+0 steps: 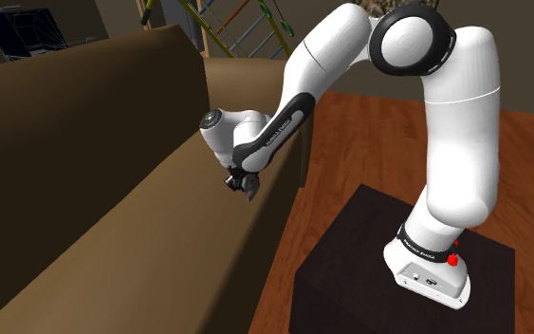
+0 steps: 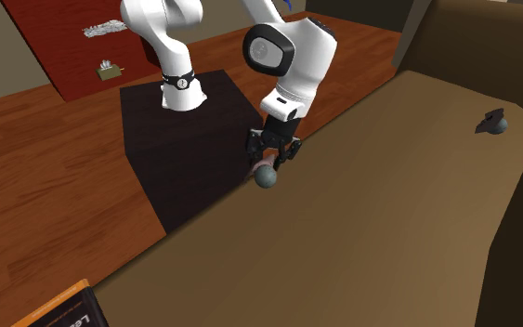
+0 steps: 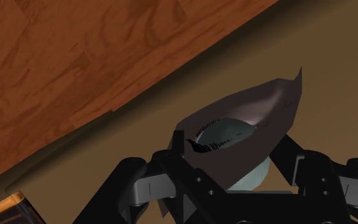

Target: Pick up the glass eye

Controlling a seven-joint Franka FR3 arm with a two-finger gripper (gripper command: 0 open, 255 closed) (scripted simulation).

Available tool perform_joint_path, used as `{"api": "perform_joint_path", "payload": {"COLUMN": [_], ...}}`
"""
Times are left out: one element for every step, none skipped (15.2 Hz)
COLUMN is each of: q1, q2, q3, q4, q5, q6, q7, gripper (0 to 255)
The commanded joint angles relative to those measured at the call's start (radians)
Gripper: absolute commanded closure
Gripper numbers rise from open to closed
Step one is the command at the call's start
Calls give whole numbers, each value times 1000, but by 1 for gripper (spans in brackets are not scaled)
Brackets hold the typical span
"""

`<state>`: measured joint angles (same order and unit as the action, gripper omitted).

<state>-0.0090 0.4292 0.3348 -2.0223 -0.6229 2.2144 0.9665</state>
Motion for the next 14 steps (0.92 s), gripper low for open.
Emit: {"api": "perform_joint_path", "payload": {"q1": [-3, -5, -7, -8, -10, -12, -13, -15, -16, -18, -19, -20, -20, -20], "q2": [-18, -28, -38, -48, -57, -66, -76, -85, -94, -103, -112, -120, -121, -122], "q3": [7, 10, 13, 16, 18, 21, 24, 26, 29, 31, 33, 36, 36, 36], "q4": [1, 1, 2, 3, 3, 5, 6, 8, 9, 11, 14, 16, 17, 17], "q5": [14, 20, 27, 34, 41, 48, 54, 61, 68, 74, 80, 87, 88, 88], "q6": [-16, -24, -33, -41, -49, -58, -66, -75, -84, -92, -101, -110, -112, -112], "q7": [-12, -19, -26, -32, -39, -46, -53, -60, -66, -73, -80, -86, -87, -87], "gripper": [255, 255, 255, 255, 255, 255, 255, 255, 255, 255, 255, 255, 255, 255]}}
